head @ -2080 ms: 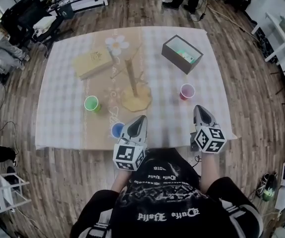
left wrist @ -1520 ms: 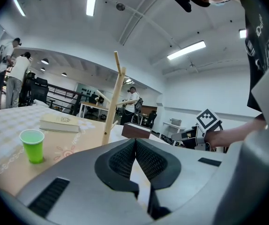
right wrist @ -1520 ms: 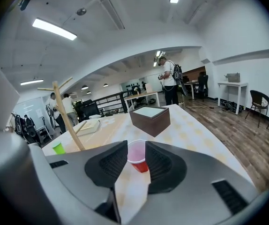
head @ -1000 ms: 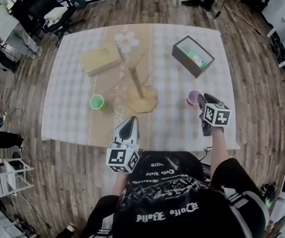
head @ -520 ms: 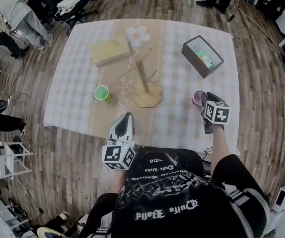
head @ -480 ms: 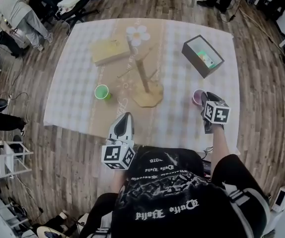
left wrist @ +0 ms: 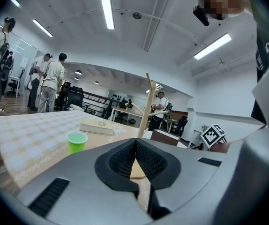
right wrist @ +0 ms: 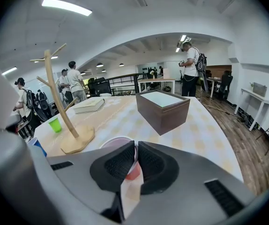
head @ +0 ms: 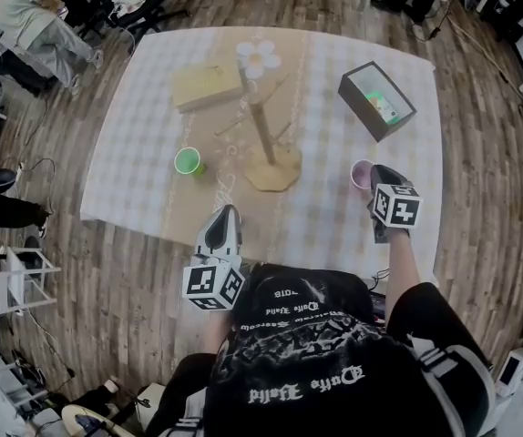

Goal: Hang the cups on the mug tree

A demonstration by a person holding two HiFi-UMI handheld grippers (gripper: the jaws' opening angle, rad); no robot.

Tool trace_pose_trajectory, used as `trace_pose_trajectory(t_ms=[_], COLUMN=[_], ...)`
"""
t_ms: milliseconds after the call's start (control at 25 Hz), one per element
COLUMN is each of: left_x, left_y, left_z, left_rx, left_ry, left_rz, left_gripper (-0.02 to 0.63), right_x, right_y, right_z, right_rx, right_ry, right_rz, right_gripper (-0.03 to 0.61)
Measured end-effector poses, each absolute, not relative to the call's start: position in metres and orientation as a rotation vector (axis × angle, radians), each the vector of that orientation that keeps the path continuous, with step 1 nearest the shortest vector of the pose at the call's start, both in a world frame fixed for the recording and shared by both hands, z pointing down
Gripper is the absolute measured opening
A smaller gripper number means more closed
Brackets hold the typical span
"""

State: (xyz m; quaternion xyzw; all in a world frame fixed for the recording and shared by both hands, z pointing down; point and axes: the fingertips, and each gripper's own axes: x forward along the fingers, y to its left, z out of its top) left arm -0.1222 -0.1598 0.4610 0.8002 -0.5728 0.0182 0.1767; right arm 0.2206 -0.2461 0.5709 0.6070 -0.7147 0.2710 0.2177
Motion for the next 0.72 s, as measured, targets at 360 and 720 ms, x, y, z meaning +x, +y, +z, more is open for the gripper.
trace_pose_trajectory(t_ms=[360, 720], left_x=[-0.126, -0.137], left_y=[-0.16, -0.161], left_z=[0.463, 0.464], left_rx=[2.245, 2.216], left_ry=[-1.632, -1.662], left_rz=[0.046, 0.046], left_gripper=[0.02, 0.02], right_x=[0.206, 0.162], right_y=[-0.263, -0.288], right_z=[0.546, 0.523], right_rx=[1.738, 1.658], right_ry=[-2.021, -2.09], right_rz=[0.667, 0.523], right_gripper=[0.029, 0.029])
